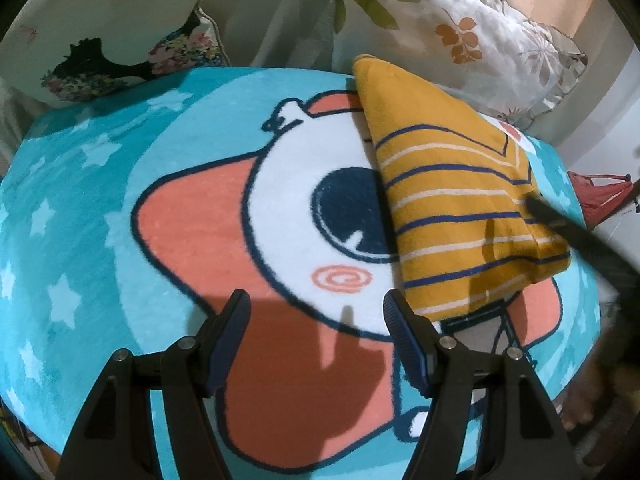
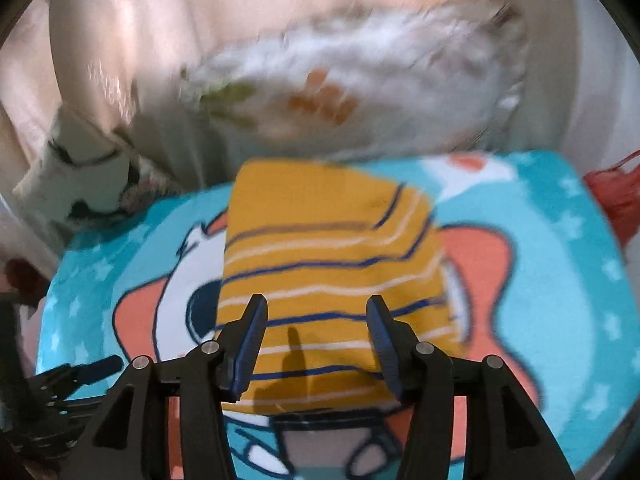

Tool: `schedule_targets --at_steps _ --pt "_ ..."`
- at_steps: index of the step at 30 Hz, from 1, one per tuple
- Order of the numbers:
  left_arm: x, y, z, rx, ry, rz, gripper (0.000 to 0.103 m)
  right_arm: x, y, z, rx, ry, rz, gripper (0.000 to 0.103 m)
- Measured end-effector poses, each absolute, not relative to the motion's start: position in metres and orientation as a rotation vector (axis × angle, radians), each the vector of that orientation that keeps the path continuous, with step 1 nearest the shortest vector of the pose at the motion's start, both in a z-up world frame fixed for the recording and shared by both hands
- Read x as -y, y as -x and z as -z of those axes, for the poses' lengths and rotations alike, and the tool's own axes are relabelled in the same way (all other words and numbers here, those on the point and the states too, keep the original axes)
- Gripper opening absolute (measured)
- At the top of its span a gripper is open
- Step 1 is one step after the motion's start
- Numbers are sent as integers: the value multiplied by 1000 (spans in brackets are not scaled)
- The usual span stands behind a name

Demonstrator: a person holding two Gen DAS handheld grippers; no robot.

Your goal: Fold small clothes

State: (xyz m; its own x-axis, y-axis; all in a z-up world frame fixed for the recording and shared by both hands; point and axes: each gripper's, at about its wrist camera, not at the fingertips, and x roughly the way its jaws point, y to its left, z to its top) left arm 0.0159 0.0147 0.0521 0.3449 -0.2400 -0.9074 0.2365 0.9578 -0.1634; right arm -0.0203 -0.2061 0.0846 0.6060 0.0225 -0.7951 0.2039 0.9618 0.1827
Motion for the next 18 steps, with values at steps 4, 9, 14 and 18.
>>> schedule_targets --at_steps 4,9,14,18 --pt "-18 -11 -55 -1159 -10 300 68 203 2 -35 -1068 -256 141 50" --pt "-19 -11 -54 -1166 -7 292 68 190 2 -70 -983 -213 112 50" --pt "-10 -9 -52 -1168 -18 313 68 181 -35 -69 -984 -189 78 50" --pt "-4 -7 -51 -1171 -40 328 68 177 -71 -39 -1059 -158 86 51"
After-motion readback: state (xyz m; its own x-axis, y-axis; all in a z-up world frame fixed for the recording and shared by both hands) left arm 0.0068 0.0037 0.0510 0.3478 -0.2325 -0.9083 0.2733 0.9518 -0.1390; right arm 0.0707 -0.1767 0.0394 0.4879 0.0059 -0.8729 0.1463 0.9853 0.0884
